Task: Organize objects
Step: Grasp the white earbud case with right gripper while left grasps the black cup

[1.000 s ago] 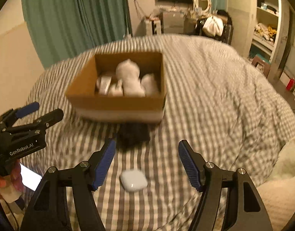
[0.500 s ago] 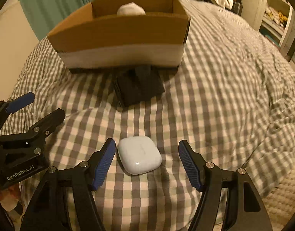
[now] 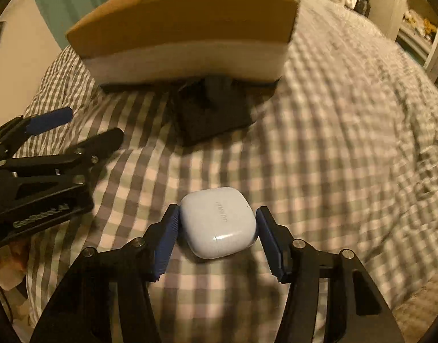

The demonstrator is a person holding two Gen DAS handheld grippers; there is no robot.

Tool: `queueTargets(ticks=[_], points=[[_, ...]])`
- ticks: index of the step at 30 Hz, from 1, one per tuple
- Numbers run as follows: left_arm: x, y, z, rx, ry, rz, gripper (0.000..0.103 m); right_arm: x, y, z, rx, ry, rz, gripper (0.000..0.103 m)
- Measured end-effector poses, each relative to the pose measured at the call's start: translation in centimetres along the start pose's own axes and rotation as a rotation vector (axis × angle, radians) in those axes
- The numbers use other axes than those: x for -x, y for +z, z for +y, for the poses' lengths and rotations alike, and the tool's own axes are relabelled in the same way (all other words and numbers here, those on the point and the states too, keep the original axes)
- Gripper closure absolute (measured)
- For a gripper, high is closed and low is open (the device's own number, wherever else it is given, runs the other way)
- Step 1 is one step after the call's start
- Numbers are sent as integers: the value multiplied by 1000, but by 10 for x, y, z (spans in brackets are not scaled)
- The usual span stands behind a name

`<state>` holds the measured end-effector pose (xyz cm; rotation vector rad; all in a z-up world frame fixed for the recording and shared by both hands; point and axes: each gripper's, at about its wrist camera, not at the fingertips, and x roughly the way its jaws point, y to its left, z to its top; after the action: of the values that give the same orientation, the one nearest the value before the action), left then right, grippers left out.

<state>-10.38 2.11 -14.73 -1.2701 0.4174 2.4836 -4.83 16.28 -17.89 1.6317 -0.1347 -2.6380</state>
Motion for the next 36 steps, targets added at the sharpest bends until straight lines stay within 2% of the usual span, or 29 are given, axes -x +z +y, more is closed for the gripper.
queueTargets(ticks=[6, 10, 21, 23, 24, 26, 31, 36], points=[[-9, 24, -34, -47, -47, -9, 14, 29, 6, -37, -62, -64, -66, 49], [-20, 37, -52, -73, -63, -16, 14, 35, 6, -59, -120, -74, -87, 49], [-68, 36, -87, -192, -46, 127, 14, 17, 8, -97, -202, -41, -70, 49], [-75, 35, -88, -196, -56, 153, 21, 14, 7, -100, -209, -31, -67, 49], [-76, 36, -87, -194, -59, 160, 31, 12, 8, -101, -212, -28, -67, 49], [-77, 36, -86, -190, -50, 161, 41, 10, 7, -103, -216, -19, -64, 49], [-67, 33, -86, -206, -51, 145, 48, 11, 7, -103, -223, -11, -66, 49], [-39, 27, -85, -221, -51, 96, 48, 27, 4, -94, -212, -14, -92, 49]])
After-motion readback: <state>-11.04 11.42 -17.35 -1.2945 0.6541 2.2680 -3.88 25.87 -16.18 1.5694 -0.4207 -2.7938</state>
